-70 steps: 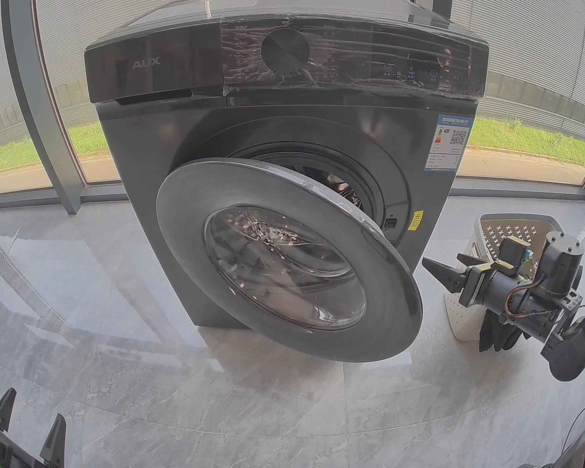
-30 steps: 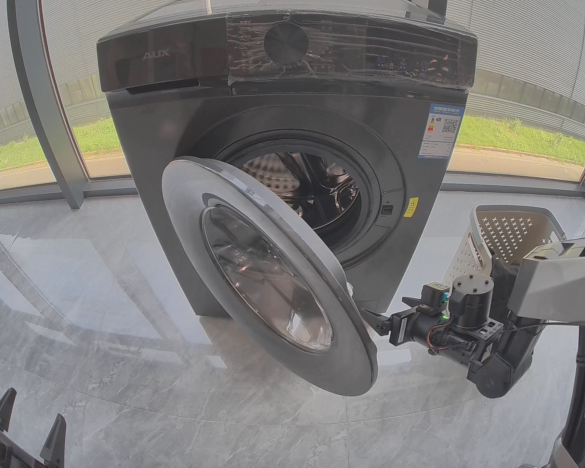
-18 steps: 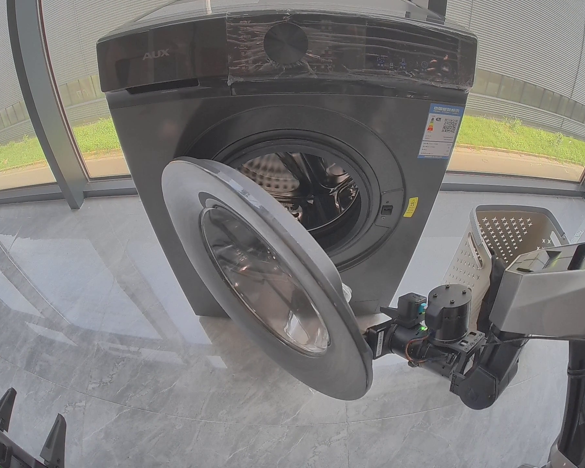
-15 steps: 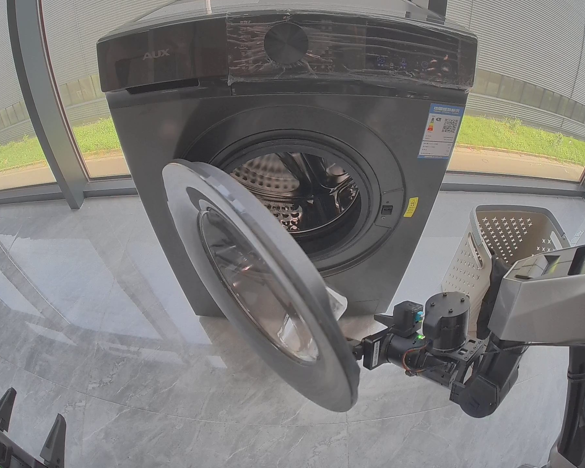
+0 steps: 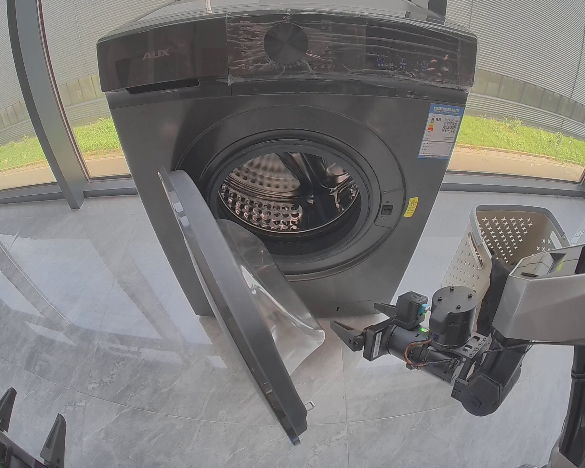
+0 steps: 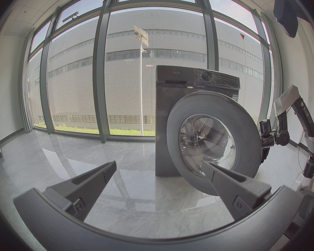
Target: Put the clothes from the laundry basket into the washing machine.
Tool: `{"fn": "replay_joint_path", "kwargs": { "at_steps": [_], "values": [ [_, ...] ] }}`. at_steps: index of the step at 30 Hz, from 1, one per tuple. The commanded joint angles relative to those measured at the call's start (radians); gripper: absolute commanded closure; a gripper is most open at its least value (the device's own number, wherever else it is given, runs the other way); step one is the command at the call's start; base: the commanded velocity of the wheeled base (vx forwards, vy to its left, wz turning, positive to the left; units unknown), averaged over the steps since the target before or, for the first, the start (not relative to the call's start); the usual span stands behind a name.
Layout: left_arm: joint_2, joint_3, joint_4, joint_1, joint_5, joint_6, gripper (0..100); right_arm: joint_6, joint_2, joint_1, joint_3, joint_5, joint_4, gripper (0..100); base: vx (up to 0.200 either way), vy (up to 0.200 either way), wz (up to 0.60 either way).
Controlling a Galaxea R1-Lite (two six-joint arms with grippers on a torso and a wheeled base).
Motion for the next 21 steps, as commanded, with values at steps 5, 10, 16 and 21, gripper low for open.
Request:
{"fn": "replay_joint_path", "kwargs": {
  "at_steps": [5,10,16,21],
  "values": [
    [-0.017,0.016,0.000,0.000,0.000,0.000,0,0.001,0.062,-0.022,-0.087,-0.006,0.014,0,0.000,0.000,0.00],
    [-0.017,0.016,0.000,0.000,0.000,0.000,0,-0.001,0.105,-0.002,-0.099,-0.028,0.012,0,0.000,0.000,0.00],
    [-0.017,0.016,0.000,0.000,0.000,0.000,0,0.001,0.103,0.039,-0.087,-0.025,0.001,0,0.000,0.000,0.00],
    [-0.017,0.016,0.000,0.000,0.000,0.000,0,0.027,0.071,0.073,-0.061,0.000,-0.005,0,0.000,0.000,0.00]
  ]
}}
